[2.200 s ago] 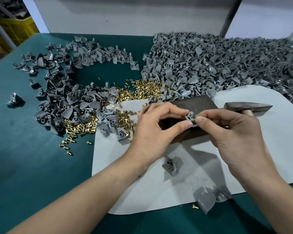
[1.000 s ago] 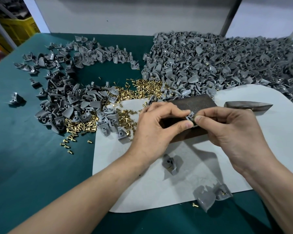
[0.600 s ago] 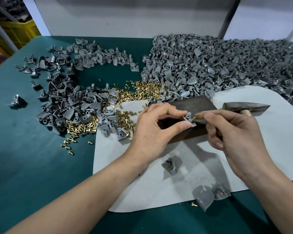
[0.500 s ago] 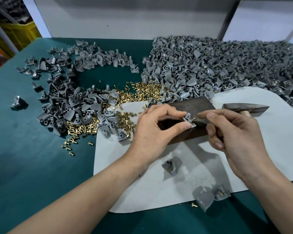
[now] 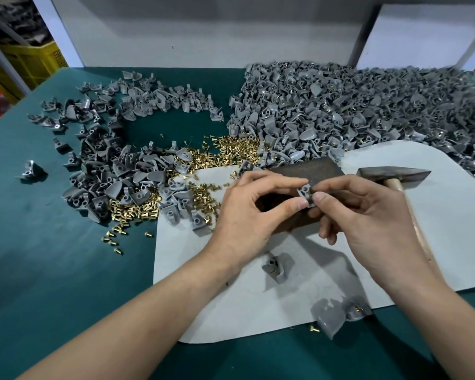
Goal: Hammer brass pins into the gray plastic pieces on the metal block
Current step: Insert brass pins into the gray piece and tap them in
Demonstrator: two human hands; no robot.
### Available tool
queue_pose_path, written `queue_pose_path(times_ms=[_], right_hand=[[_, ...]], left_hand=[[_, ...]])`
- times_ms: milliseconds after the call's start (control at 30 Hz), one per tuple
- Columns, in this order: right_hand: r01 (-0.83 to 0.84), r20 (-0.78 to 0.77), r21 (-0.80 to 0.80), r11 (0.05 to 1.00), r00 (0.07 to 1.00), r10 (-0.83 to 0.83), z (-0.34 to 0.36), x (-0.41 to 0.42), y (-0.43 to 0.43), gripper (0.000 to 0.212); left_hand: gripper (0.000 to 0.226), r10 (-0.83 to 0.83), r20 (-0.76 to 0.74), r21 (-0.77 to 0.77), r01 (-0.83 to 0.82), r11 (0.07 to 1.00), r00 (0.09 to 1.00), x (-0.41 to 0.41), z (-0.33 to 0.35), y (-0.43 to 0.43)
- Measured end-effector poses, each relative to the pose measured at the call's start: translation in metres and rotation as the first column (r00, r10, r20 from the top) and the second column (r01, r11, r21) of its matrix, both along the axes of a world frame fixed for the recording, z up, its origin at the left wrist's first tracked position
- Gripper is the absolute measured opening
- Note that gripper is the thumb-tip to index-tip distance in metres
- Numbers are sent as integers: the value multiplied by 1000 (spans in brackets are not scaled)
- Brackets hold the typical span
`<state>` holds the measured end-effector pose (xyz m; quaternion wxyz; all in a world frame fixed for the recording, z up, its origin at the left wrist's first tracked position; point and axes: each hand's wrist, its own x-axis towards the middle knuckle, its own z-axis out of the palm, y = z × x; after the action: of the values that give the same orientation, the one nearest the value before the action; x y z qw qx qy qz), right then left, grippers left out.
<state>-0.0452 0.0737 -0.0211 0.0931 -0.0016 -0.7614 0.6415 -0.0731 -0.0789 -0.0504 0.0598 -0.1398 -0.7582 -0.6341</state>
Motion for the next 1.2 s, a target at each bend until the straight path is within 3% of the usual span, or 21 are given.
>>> queue_pose_path(times_ms=[433, 833, 1200], right_hand=[[-1, -4, 161, 987, 1000, 1, 2, -2, -1, 14], [38, 30, -5, 999, 999, -38, -1, -1, -5, 18], [22, 37, -18, 1000, 999, -21, 1, -2, -4, 17]], left_hand=[[27, -3, 15, 30, 3, 1000, 1000, 0, 0, 0], [25, -7, 27, 35, 6, 999, 1000, 0, 1, -1], [25, -25, 31, 29, 24, 999, 999, 0, 0, -1]])
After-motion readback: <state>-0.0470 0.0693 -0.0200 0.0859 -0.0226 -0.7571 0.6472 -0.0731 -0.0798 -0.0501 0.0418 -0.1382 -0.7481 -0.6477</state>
